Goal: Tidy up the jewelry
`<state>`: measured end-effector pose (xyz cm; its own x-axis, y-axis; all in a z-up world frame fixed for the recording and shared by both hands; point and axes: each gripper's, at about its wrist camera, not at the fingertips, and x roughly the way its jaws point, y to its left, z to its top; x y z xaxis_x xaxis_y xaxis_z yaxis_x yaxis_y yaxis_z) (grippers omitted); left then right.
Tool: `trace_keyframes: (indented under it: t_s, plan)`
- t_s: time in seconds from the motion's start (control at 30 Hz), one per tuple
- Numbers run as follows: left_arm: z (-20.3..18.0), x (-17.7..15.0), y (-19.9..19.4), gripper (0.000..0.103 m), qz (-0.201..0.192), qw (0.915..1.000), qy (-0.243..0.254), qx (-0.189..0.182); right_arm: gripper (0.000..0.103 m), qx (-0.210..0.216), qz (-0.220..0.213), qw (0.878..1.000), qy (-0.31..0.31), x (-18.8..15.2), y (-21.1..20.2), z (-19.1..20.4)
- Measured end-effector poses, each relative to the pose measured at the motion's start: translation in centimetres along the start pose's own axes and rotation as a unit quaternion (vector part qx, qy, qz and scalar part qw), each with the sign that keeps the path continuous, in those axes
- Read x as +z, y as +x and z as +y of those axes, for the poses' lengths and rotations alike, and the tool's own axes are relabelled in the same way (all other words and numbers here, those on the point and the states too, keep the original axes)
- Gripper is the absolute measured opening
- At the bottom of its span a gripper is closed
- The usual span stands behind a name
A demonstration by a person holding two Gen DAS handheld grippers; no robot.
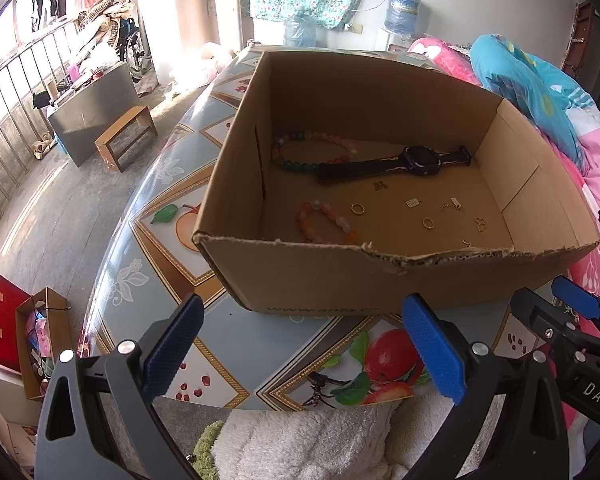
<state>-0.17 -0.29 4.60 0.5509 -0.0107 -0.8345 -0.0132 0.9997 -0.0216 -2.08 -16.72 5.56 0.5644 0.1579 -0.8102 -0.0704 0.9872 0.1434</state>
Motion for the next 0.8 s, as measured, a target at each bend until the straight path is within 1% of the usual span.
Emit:
trace_keyframes:
  t_s: [0.8]
  plan:
    - [0.08,0.03,-0.05,0.097,0.0,1.0,-0.002,0.001,0.078,-0.002,0.0,1.0,0.001,0.2,0.08,0.5]
